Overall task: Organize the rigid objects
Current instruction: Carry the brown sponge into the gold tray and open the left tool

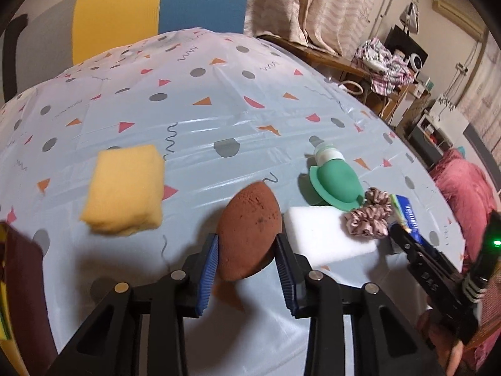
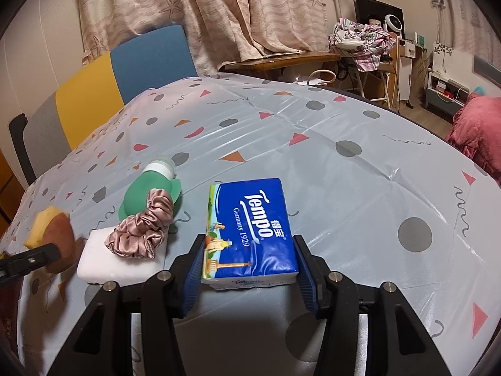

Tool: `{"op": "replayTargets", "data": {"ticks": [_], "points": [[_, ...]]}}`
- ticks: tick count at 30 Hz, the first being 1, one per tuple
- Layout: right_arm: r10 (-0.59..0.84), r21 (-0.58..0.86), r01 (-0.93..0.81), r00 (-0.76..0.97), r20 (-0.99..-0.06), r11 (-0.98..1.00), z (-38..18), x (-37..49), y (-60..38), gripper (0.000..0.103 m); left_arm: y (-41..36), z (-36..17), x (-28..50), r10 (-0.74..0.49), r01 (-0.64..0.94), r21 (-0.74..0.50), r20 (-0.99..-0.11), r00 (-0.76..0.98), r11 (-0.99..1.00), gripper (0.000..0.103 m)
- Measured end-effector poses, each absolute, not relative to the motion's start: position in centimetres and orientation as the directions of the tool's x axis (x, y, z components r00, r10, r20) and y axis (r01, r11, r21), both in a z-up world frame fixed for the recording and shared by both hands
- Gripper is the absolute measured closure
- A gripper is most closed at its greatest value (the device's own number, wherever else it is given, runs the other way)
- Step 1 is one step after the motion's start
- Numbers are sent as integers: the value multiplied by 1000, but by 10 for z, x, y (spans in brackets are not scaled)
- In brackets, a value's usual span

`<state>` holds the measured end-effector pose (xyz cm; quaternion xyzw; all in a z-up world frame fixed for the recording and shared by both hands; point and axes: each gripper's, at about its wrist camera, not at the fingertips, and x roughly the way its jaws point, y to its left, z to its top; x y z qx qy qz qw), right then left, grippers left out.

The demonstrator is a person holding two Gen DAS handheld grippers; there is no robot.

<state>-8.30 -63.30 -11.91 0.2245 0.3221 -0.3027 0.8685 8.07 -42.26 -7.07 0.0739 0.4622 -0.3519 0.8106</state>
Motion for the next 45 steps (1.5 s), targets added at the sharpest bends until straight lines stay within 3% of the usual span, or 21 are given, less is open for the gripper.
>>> {"op": "replayTargets", "data": {"ticks": [10,19,24,27,29,31,33,37,40,43,45], "points": [[-393,174,677,595,-701,715,-119,-82,-632,49,-347,-20,49,-603,592,-342,-731,320,729,67],[-417,136,689,570,-708,712,-118,-80,-629,49,-238,15,37,-597,538,-339,-676,432,772,69],[-430,110,693,555,-712,713,-117,-78,-627,49,-183,9,38,-529,474,-295,-687,499,830,70],[-440,89,694,545,-713,715,-117,-76,-625,49,-169,-1,34,-547,490,-311,-693,469,814,70],[-451,70,693,538,-712,718,-116,-74,-622,49,-180,-4,23,-550,544,-274,-705,448,793,68],[-457,52,689,533,-712,723,-115,-72,-620,49,-201,-6,11,-581,619,-262,-712,394,740,55],[-462,39,686,529,-712,726,-115,-70,-618,49,-230,-10,2,-569,684,-210,-743,353,699,53],[-470,23,685,524,-711,728,-115,-69,-615,49,-285,-41,2,-367,721,10,-856,364,692,53],[-467,28,685,525,-712,728,-115,-70,-616,49,-300,-58,3,-299,737,69,-885,356,673,53],[-455,41,684,527,-718,728,-116,-70,-618,49,-308,-70,0,-199,747,204,-889,412,633,53],[-449,49,685,529,-720,727,-116,-71,-619,49,-305,-75,5,-168,734,216,-896,411,643,53]]}}
